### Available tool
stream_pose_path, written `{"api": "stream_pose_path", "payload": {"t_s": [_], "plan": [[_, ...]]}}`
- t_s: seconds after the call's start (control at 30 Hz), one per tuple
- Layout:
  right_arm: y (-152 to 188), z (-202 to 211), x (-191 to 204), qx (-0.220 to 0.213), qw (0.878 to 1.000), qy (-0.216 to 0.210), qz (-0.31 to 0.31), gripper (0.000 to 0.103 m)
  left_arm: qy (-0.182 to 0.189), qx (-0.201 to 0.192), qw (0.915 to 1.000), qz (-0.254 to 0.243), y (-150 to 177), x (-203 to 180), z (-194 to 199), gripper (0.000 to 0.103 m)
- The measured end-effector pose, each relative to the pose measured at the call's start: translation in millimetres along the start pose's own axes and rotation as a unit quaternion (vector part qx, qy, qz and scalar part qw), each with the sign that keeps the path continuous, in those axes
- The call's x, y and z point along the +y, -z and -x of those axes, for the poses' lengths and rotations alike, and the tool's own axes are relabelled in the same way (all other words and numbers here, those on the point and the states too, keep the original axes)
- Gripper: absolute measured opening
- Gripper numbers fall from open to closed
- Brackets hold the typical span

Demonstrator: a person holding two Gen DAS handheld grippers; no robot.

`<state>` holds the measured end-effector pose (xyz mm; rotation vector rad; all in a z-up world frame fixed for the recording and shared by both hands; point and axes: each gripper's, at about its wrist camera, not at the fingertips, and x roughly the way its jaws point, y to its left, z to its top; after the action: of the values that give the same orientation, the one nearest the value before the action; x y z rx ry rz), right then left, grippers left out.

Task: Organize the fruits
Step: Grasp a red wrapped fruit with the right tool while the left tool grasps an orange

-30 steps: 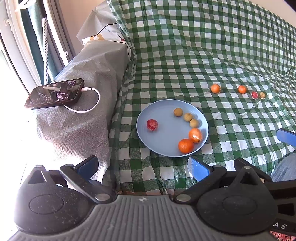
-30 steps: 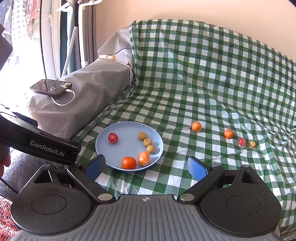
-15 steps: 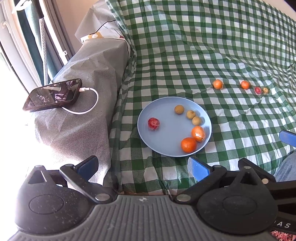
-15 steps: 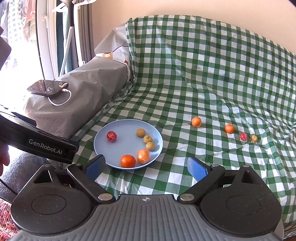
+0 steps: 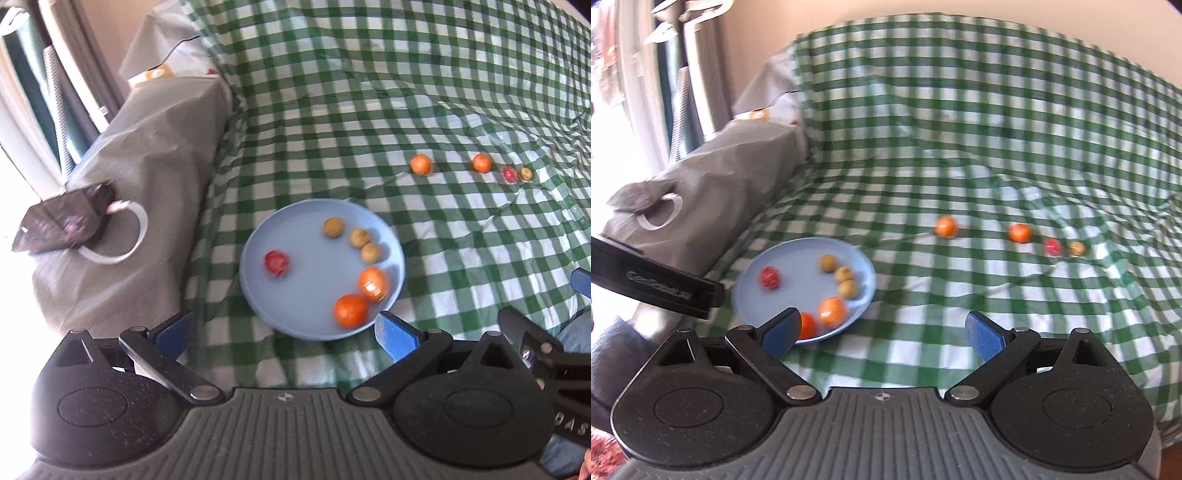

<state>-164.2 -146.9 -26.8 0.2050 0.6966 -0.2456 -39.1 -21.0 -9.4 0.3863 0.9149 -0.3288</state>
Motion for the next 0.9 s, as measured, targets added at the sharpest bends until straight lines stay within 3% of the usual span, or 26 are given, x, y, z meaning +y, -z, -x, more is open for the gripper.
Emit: {"api": "stream_pose_path", "payload": {"t_s": [0.3, 0.53, 0.8, 0.9], "plan": [[-11, -34, -94, -0.009, 0.992, 0.105, -0.07, 0.096, 0.037, -0.019, 0.9981, -0.046, -69, -72, -36, 0.103], [-23, -95, -175, -0.019, 0.98, 0.176, -0.091, 0.094, 0.074, -0.038, 0.9918, -0.098, -138, -156, -97, 0.103], [-32, -195, -237, -0.002, 0.984, 0.162, -0.075, 0.065, 0.122, -0.013, 0.9809, -0.151, -200, -243, -205, 0.103], [-31, -228, -251, 0.007, 0.986, 0.147, -0.077, 0.064, 0.138, -0.005, 0.9746, -0.177, -215, -268, -236, 0.103]]}}
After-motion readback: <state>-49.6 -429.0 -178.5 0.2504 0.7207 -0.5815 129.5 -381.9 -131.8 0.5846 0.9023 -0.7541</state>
